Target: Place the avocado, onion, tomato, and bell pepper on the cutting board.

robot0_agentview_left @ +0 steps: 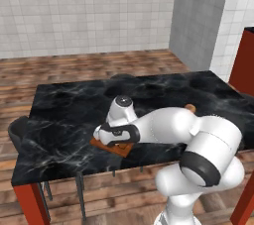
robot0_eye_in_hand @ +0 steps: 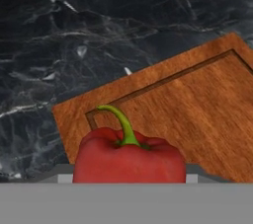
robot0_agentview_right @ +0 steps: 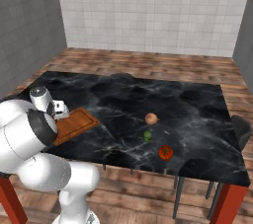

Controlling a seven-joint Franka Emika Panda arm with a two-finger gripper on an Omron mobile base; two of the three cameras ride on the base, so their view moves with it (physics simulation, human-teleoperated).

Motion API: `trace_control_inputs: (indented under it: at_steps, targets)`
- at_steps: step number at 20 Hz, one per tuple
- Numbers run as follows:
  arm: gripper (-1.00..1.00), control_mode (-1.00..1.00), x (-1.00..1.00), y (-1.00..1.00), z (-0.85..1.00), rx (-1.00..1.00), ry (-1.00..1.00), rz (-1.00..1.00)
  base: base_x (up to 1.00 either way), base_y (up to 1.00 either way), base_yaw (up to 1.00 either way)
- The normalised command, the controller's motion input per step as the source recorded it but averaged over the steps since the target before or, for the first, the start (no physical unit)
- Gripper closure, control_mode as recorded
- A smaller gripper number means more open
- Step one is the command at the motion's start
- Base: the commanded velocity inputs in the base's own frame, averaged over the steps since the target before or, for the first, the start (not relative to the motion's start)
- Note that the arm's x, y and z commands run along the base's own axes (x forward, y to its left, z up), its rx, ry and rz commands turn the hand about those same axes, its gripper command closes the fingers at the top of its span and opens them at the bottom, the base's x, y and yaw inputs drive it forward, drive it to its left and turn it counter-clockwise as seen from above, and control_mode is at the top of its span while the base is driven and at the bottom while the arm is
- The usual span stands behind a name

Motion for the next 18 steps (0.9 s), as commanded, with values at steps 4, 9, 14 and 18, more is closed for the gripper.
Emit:
trace_control_inputs:
  at_steps: [4, 9, 14, 18]
  targets:
    - [1.0, -1.0, 0.0, 0.0, -0.2, -0.02, 0.0, 0.0, 0.0, 0.0, 0.0]
    - [1.0, -1.0, 0.0, 0.0, -0.21, -0.02, 0.0, 0.0, 0.0, 0.0, 0.0]
    - [1.0, -1.0, 0.01, 0.0, -0.19, -0.02, 0.0, 0.0, 0.0, 0.0, 0.0]
    - [1.0, -1.0, 0.02, 0.0, -0.21, -0.02, 0.0, 0.0, 0.0, 0.0, 0.0]
